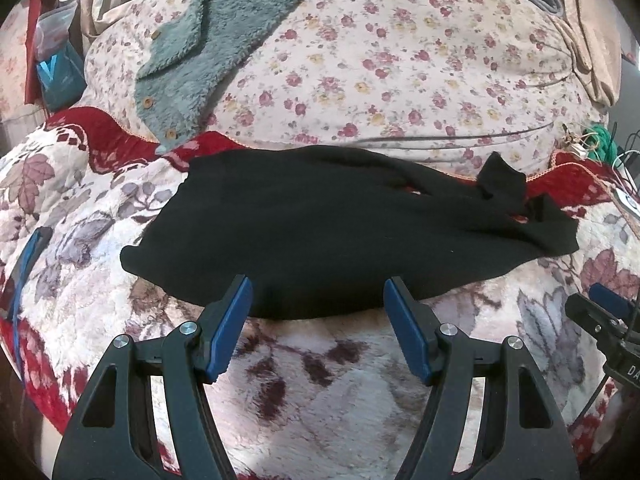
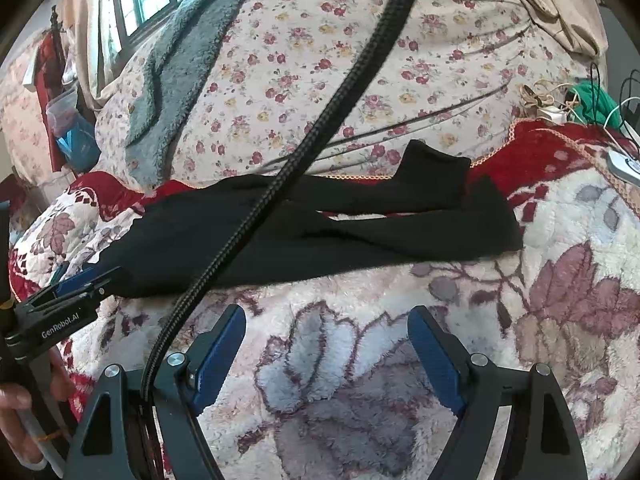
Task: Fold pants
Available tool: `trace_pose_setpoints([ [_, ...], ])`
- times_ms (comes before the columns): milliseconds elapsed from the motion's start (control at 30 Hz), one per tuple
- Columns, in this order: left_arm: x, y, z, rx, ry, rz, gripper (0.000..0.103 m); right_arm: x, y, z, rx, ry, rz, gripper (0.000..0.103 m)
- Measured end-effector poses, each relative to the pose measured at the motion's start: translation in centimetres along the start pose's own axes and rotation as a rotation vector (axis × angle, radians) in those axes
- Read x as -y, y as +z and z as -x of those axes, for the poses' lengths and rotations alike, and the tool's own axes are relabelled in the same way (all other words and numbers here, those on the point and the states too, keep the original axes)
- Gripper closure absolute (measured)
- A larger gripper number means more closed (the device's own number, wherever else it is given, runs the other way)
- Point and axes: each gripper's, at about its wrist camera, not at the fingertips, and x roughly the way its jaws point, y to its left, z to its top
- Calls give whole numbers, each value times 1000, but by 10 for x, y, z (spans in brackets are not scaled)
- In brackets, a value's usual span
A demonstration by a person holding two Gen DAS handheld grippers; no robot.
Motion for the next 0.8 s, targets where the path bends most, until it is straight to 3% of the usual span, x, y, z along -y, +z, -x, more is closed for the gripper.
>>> trace_pose_setpoints([
  [367,-15,2,-9,-21,24,23,34,5,-1,-10,-19,-5,-18,21],
  [800,-43,0,-12,-78,-11,79,34,4,0,-17,-26,2,-29,21],
])
